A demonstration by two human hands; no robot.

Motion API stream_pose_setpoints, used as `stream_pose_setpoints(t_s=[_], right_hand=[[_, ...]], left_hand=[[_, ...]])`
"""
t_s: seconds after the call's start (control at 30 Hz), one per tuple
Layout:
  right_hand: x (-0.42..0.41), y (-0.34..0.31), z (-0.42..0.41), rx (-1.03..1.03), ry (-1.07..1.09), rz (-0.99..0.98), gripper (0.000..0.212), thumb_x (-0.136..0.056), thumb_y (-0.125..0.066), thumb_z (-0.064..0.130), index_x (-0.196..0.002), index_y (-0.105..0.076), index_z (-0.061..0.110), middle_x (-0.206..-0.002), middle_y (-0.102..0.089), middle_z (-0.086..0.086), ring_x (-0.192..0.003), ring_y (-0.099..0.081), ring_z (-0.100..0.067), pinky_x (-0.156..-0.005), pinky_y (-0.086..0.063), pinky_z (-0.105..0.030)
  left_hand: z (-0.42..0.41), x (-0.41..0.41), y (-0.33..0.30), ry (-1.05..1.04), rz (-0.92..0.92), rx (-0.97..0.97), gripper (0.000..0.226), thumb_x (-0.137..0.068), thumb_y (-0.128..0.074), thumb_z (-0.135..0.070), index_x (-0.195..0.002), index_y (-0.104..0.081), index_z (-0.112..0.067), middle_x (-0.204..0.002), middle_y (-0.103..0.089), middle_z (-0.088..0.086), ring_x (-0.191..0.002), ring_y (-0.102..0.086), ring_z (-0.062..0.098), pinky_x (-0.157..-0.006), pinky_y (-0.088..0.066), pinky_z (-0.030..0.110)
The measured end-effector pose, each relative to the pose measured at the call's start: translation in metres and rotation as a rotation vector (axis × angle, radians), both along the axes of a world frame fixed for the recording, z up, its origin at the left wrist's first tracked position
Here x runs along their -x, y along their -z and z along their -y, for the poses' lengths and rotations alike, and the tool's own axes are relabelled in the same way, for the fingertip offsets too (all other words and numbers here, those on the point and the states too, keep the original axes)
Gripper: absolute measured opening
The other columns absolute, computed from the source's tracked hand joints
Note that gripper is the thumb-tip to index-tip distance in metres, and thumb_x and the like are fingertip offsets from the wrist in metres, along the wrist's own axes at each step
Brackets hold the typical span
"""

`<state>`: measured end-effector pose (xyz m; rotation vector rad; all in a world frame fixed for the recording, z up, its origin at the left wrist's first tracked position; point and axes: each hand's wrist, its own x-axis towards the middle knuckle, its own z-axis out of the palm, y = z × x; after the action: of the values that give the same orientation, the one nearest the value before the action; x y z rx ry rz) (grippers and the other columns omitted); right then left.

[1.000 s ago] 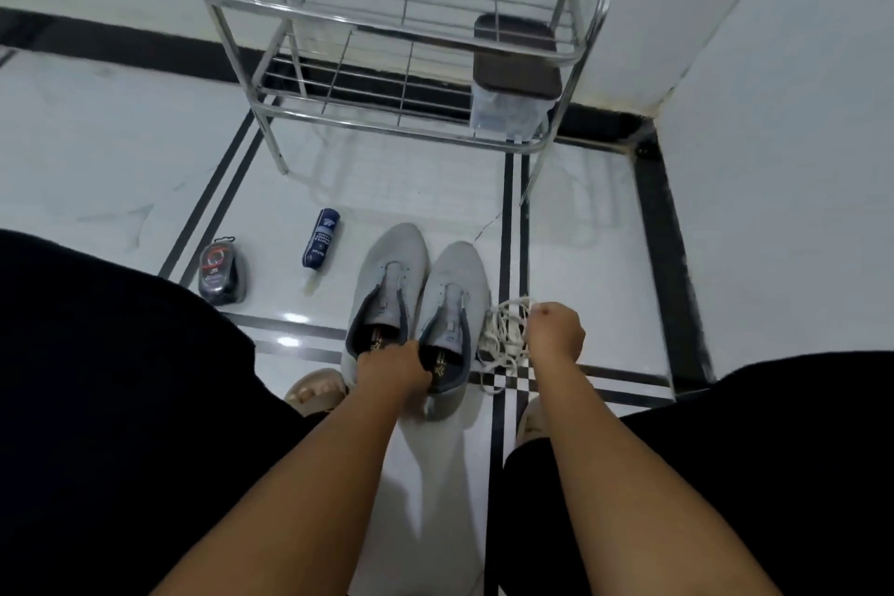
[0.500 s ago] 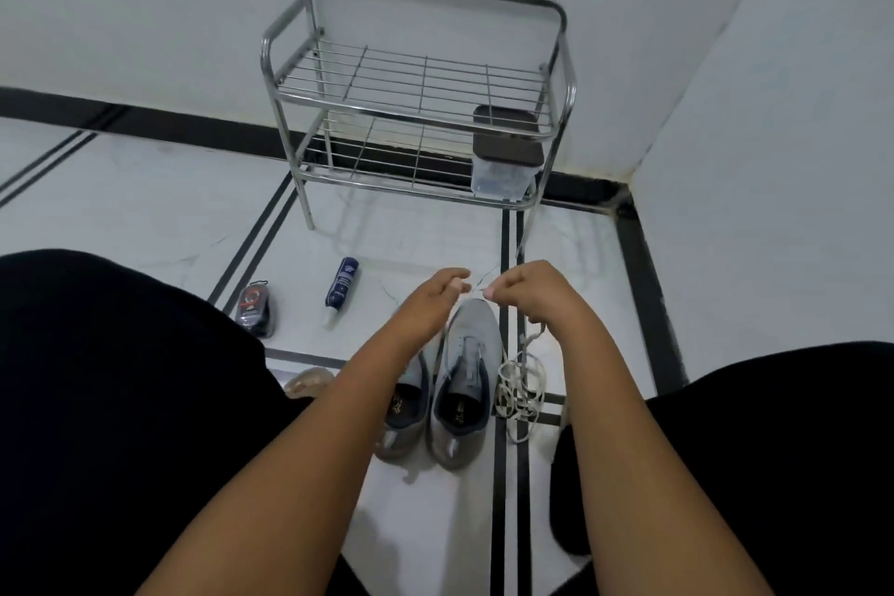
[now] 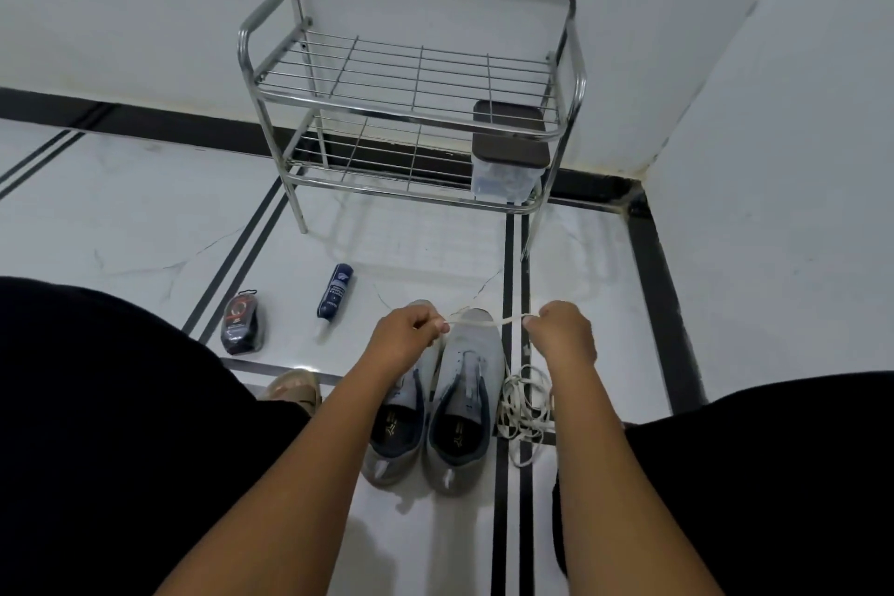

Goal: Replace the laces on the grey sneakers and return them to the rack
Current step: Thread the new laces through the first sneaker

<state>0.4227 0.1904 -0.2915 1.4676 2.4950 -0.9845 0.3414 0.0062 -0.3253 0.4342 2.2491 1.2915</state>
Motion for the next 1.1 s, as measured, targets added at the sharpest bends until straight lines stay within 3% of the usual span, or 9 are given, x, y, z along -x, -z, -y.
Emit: stream_pose_setpoints(t_s=[0.1, 0.17, 0.27, 0.37, 0.47, 0.63, 0.77, 0.93, 1.1], right_hand=[[0.009, 0.014, 0.021, 0.133, -0.274, -0.126, 0.044, -0.092, -0.049, 0.006, -0.133, -0.055, 0.02, -0.137, -0.052, -0.004, -0.121, -0.052, -0.023, -0.091, -0.042, -0.025], [0.013, 0.024, 0.034, 0.237, -0.383, -0.212, 0.035, -0.094, -0.053, 0.009, -0.126, -0.062, 0.019, -0.135, -0.055, 0.0, -0.121, -0.052, -0.017, -0.09, -0.039, -0.019], [0.016, 0.04, 0.041, 0.268, -0.386, -0.234, 0.016, -0.092, -0.063, 0.023, -0.103, -0.073, 0.017, -0.11, -0.069, 0.0, -0.102, -0.06, -0.015, -0.084, -0.048, -0.027], [0.02, 0.053, 0.041, 0.269, -0.337, -0.21, 0.01, -0.092, -0.062, 0.024, -0.087, -0.068, 0.019, -0.095, -0.07, -0.003, -0.088, -0.061, -0.016, -0.071, -0.046, -0.025], [0.021, 0.063, 0.042, 0.159, -0.174, -0.173, 0.014, -0.093, -0.049, 0.017, -0.087, -0.061, 0.022, -0.096, -0.066, -0.003, -0.09, -0.062, -0.023, -0.075, -0.05, -0.031], [-0.003, 0.083, 0.052, -0.07, -0.087, 0.089, 0.026, -0.096, -0.042, 0.03, -0.11, -0.055, 0.013, -0.104, -0.06, -0.01, -0.094, -0.06, -0.032, -0.073, -0.05, -0.036], [-0.023, 0.108, 0.062, -0.016, -0.078, 0.261, 0.043, -0.088, -0.053, 0.048, -0.112, -0.063, 0.014, -0.117, -0.06, -0.009, -0.105, -0.06, -0.032, -0.083, -0.052, -0.037], [-0.031, 0.119, 0.055, -0.044, -0.027, 0.397, 0.026, -0.096, -0.047, 0.013, -0.115, -0.064, 0.008, -0.12, -0.063, -0.013, -0.109, -0.061, -0.032, -0.081, -0.05, -0.036], [-0.03, 0.11, 0.027, 0.053, -0.041, 0.562, 0.032, -0.091, -0.052, 0.019, -0.121, -0.06, 0.012, -0.125, -0.06, -0.011, -0.114, -0.058, -0.03, -0.084, -0.048, -0.036]], left_hand=[[-0.005, 0.004, 0.007, 0.052, -0.076, 0.111, 0.015, -0.093, -0.057, -0.022, -0.089, -0.071, -0.019, -0.08, -0.066, -0.008, -0.081, -0.06, 0.014, -0.075, -0.046, 0.028], [-0.008, 0.006, 0.01, 0.071, -0.126, 0.181, 0.015, -0.094, -0.056, -0.023, -0.092, -0.07, -0.019, -0.074, -0.06, -0.013, -0.076, -0.055, 0.012, -0.066, -0.039, 0.025], [-0.008, 0.009, 0.018, 0.091, -0.191, 0.262, 0.016, -0.094, -0.055, -0.024, -0.093, -0.069, -0.02, -0.072, -0.058, -0.005, -0.072, -0.053, 0.015, -0.06, -0.035, 0.025], [-0.007, 0.012, 0.029, 0.075, -0.178, 0.287, 0.016, -0.094, -0.054, -0.025, -0.095, -0.069, -0.021, -0.08, -0.065, -0.002, -0.079, -0.059, 0.018, -0.066, -0.042, 0.028], [-0.003, 0.012, 0.044, -0.001, -0.142, 0.373, 0.019, -0.095, -0.05, -0.022, -0.105, -0.067, -0.019, -0.101, -0.067, 0.001, -0.095, -0.061, 0.022, -0.075, -0.044, 0.027], [0.029, -0.002, 0.087, -0.044, -0.082, 0.581, 0.025, -0.094, -0.048, -0.018, -0.108, -0.068, -0.02, -0.11, -0.056, 0.01, -0.099, -0.058, 0.029, -0.082, -0.05, 0.037], [0.034, -0.018, 0.101, 0.139, -0.088, 0.596, 0.03, -0.096, -0.042, -0.011, -0.117, -0.062, -0.014, -0.118, -0.058, 0.007, -0.105, -0.058, 0.026, -0.088, -0.048, 0.037], [0.042, -0.022, 0.102, 0.129, -0.121, 0.748, 0.03, -0.091, -0.046, -0.01, -0.113, -0.065, -0.018, -0.107, -0.065, 0.005, -0.098, -0.063, 0.024, -0.08, -0.049, 0.03], [0.04, -0.035, 0.094, 0.128, -0.092, 0.768, 0.021, -0.095, -0.045, -0.024, -0.106, -0.058, -0.012, -0.107, -0.064, 0.008, -0.096, -0.061, 0.025, -0.078, -0.048, 0.033]])
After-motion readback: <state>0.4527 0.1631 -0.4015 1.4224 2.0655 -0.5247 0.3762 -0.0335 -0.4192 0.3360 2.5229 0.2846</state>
